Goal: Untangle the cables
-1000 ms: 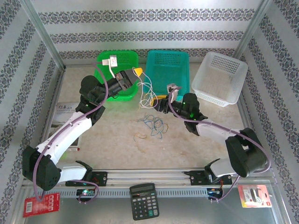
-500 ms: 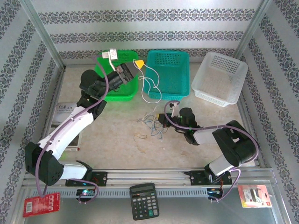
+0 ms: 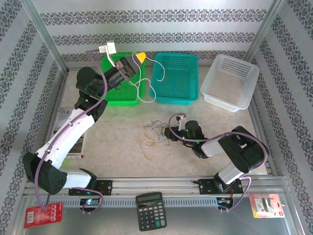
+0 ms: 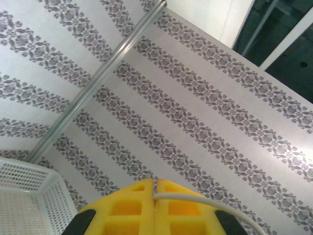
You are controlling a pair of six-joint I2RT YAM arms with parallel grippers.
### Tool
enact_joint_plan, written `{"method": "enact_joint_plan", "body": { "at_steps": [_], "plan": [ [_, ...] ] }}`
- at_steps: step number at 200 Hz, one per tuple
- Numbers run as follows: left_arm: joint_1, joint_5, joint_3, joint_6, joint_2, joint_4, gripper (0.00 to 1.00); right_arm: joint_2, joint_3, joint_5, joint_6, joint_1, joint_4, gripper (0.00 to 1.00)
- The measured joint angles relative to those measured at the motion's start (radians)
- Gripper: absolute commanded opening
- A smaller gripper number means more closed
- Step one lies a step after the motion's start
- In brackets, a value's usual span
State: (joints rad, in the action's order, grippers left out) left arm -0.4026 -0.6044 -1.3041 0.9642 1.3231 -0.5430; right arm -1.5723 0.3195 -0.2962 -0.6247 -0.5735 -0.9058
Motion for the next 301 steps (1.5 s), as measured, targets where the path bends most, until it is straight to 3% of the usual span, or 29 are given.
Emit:
{"method": "enact_joint_plan", "body": {
  "at_steps": [41, 76, 121, 178, 237, 301],
  "plan": [
    [0.053, 0.054, 0.0, -0.096, 0.0, 0.1, 0.0, 0.1, -0.001, 0.017, 0.003, -0.001, 0.069, 0.61],
    [0.108, 0.086, -0.001, -0.176, 0.0, 0.15, 0.0, 0.202, -0.001, 0.034, 0.021, -0.001, 0.181, 0.68],
    [0.126, 0.082, -0.001, -0.214, 0.0, 0.155, 0.0, 0.342, 0.01, 0.051, 0.034, -0.001, 0.328, 0.71],
    [0.128, 0.055, 0.031, -0.215, 0.0, 0.147, 0.0, 0.516, 0.14, 0.045, 0.068, -0.007, 0.476, 0.76],
    [0.128, 0.044, 0.04, -0.209, 0.002, 0.14, 0.0, 0.556, 0.26, 0.022, 0.117, -0.02, 0.541, 0.76],
    [0.143, 0.068, -0.201, -0.268, 0.113, 0.169, 0.0, 0.556, 0.246, 0.021, 0.128, -0.02, 0.574, 0.76]
  ]
}}
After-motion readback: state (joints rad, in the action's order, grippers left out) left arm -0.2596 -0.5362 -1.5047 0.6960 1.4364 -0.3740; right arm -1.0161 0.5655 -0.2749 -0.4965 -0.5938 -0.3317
